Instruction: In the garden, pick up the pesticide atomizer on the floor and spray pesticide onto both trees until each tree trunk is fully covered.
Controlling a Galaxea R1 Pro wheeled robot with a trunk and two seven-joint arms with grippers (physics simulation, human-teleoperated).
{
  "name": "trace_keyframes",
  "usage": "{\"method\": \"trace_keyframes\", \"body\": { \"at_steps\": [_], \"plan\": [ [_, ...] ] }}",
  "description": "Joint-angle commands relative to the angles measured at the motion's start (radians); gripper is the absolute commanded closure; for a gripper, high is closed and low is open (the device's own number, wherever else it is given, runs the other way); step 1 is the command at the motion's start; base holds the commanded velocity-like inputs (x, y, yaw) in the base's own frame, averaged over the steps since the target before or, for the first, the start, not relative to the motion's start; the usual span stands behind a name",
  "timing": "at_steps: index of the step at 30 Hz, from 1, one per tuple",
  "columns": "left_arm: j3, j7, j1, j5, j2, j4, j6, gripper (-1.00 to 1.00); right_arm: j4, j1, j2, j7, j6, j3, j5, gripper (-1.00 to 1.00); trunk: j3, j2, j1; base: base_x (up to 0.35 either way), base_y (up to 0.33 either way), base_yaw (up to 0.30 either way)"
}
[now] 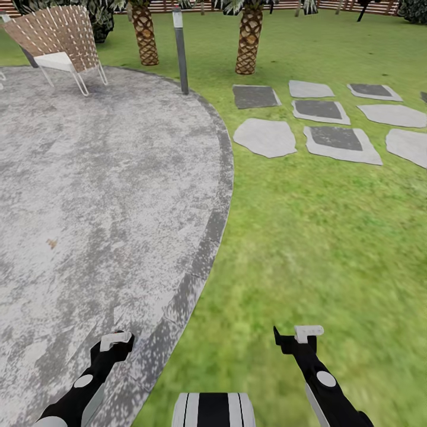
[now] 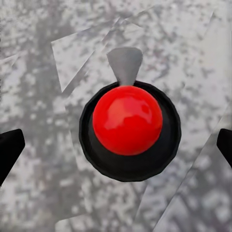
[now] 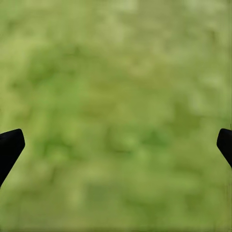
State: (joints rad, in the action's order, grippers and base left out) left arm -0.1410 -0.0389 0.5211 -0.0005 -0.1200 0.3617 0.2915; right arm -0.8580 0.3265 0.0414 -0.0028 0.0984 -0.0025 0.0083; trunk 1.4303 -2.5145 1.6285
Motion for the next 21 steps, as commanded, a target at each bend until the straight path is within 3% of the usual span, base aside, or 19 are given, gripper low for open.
{"method": "trace_keyframes", "body": {
  "at_steps": [1,6,21],
  "plan": [
    [-0.005,-0.004,0.0,0.0,0.0,-0.001,0.003,-1.0,0.001,0.0,0.0,0.0,0.003,0.0,0.001,-1.0,0.0,0.0,0.0,0.0,0.0,-0.04],
    [-0.005,-0.004,0.0,0.0,0.0,-0.001,0.003,-1.0,0.0,0.0,0.0,0.0,0.003,0.0,0.001,-1.0,-0.002,0.0,0.0,0.0,0.0,-0.109],
    [-0.005,-0.004,0.0,0.001,0.0,-0.001,0.003,-1.0,0.0,0.0,0.0,0.0,0.003,0.001,0.001,-1.0,-0.01,0.0,0.0,0.0,0.0,-0.007]
  ]
}}
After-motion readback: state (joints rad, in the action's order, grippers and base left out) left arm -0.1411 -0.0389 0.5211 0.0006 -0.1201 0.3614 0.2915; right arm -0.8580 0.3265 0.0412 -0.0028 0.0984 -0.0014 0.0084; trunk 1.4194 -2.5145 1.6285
